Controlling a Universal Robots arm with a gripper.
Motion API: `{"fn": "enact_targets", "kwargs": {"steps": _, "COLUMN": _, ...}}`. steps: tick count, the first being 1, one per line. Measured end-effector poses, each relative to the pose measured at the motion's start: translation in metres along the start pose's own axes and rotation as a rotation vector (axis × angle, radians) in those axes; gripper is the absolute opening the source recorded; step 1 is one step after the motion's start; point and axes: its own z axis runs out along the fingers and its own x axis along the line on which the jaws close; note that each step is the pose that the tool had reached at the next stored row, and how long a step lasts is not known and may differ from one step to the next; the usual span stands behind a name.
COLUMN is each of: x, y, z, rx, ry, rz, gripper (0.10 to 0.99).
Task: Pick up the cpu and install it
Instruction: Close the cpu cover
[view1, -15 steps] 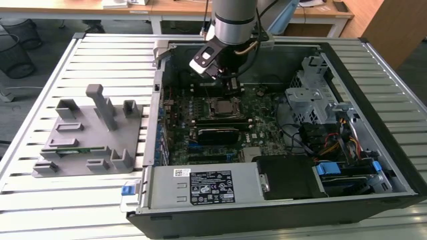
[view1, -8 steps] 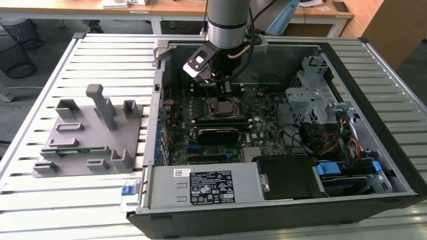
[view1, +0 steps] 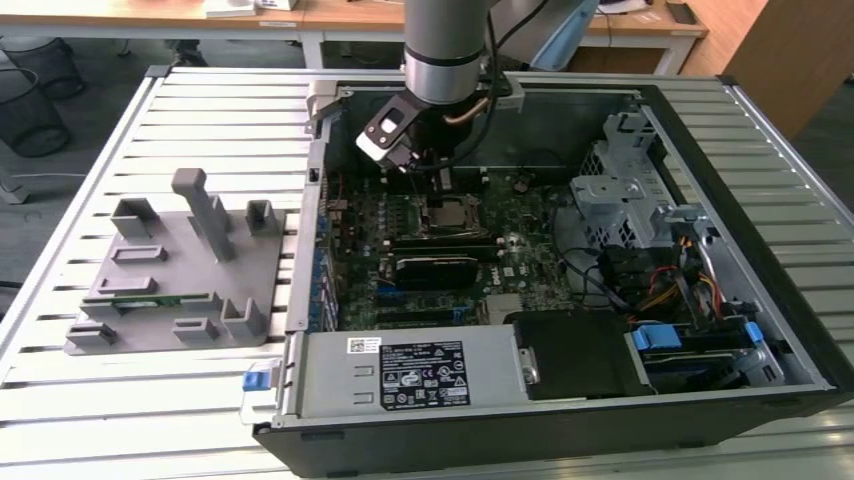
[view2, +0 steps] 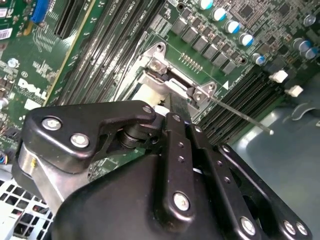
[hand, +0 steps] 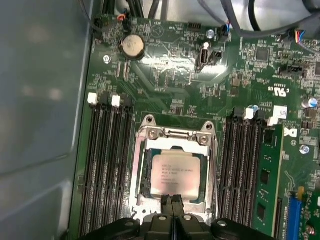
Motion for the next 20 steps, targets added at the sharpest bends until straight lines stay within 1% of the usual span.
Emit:
{"fn": "enact_targets", "kwargs": {"steps": 10, "x": 0.0002, "y": -0.0013, "z": 0.0111, "rx": 0.0, "ry": 0.0, "rz": 0.0, "gripper": 0.106}}
{"fn": "enact_targets", "kwargs": {"steps": 20, "x": 0.0001, "y": -0.0015, "z": 0.0168, "rx": 0.0, "ry": -0.0005, "rz": 0.0, "gripper": 0.106}}
